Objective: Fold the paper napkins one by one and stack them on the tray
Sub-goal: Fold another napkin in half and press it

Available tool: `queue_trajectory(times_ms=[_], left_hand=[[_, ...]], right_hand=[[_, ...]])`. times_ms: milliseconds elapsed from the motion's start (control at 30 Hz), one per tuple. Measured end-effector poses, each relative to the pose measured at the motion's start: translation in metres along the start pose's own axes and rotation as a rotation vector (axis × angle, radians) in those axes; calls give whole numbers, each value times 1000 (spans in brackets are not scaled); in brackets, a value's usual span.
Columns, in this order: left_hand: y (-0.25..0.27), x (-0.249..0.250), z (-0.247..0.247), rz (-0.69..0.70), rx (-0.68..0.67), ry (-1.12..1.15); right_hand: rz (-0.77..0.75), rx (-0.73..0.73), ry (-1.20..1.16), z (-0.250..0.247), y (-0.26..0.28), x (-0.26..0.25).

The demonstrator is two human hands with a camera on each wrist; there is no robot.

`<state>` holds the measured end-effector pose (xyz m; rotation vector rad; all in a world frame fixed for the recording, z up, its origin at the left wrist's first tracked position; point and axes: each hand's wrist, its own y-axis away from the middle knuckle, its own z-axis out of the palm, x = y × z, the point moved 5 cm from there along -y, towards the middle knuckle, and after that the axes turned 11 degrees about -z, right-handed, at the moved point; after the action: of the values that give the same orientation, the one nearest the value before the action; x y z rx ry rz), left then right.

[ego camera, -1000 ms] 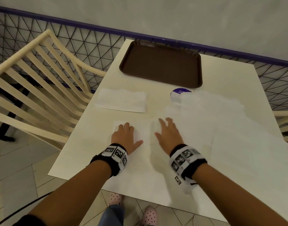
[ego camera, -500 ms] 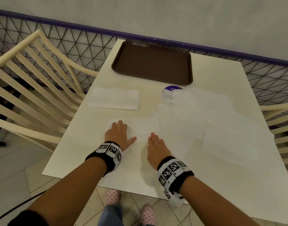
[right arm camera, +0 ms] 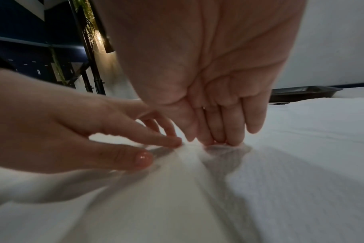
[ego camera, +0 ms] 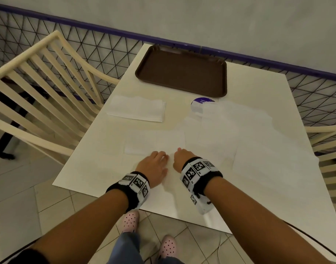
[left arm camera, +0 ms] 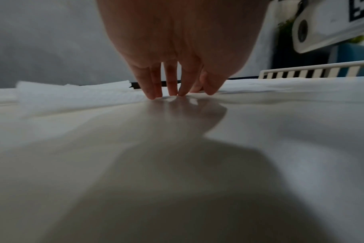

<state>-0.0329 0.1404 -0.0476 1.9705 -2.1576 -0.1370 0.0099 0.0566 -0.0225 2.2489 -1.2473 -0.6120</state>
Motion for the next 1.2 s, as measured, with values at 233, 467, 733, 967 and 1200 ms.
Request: queue_trajectory(times_ms=[233,467,733,967,1200], left_hand=[[21,-43,-5,-203,52,4],[39,-90,-12,-328,-6,-96],[-8,-69,-27,-199,-195,-156],[-20,-50,-22,-177,-215,-311],[-30,-55,-26,-94,-240,-318]], right_hand=[[-46,-3,9,5,-6,7],[-87,48,74,-1,-7,7],[-126,115,113,-20,-13,8],[-142,124,112,-19,-12,5],[-160,223,264,-6,-15,-8]])
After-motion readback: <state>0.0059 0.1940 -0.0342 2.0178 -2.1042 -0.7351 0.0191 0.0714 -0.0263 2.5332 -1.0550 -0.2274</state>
